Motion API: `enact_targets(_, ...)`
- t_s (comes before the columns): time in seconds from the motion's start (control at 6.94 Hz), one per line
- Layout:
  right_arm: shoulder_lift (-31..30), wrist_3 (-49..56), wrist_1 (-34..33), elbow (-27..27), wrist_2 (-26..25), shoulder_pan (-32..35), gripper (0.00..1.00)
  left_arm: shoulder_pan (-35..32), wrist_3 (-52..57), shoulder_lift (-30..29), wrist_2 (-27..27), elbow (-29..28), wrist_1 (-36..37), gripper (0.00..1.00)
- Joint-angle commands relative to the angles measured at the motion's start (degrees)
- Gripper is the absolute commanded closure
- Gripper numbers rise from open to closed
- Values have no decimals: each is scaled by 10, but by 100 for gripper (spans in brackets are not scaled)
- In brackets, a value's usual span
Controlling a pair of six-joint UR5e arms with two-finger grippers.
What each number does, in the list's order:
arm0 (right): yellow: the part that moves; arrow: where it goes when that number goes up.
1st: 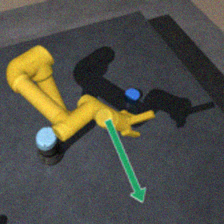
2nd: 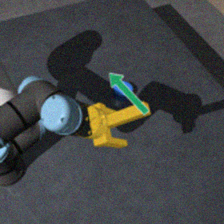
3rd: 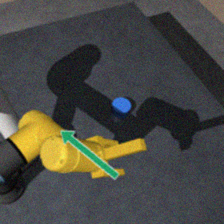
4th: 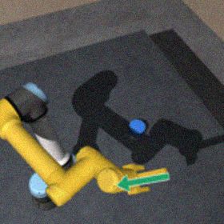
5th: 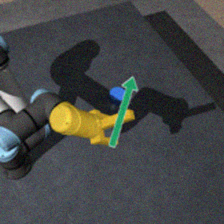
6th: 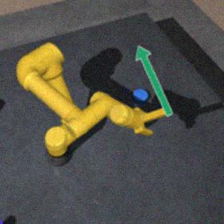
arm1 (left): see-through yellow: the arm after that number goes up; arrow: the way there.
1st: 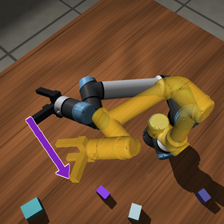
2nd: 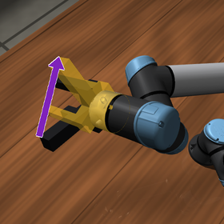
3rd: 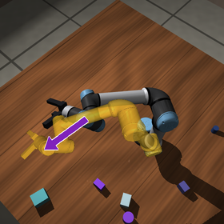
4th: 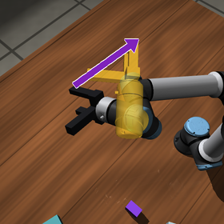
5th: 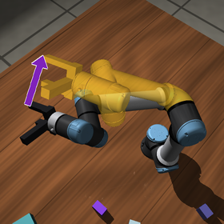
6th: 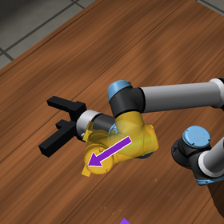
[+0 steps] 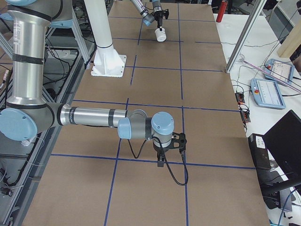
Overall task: Flip mug
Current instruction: 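Lift the mug with the left gripper toward the table center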
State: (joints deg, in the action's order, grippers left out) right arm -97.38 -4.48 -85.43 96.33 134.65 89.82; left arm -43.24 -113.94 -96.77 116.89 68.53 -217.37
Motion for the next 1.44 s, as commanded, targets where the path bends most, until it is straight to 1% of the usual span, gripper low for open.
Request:
enact_targets(0.0,0,0,0,1,0,0,0,-1,-44,38,-30,77,52,100)
enact_targets(0.14,0,0,0,1,0,0,0,-2,-43,53,-31,137,129,100)
enact_targets(0.43,0,-1,0,1,0,0,0,2,-40,34,-33,227,325,100)
enact_targets(0.58,0,0,0,1,0,0,0,3,-37,-7,-33,250,435,100)
enact_targets(0.72,0,-1,0,1,0,0,0,13,-36,-75,-32,261,577,100)
enact_targets(1.01,0,0,0,1,0,0,0,50,-35,-201,-33,262,823,100)
enact_targets(1.3,0,-1,0,1,0,0,0,70,40,-335,-30,250,1097,100)
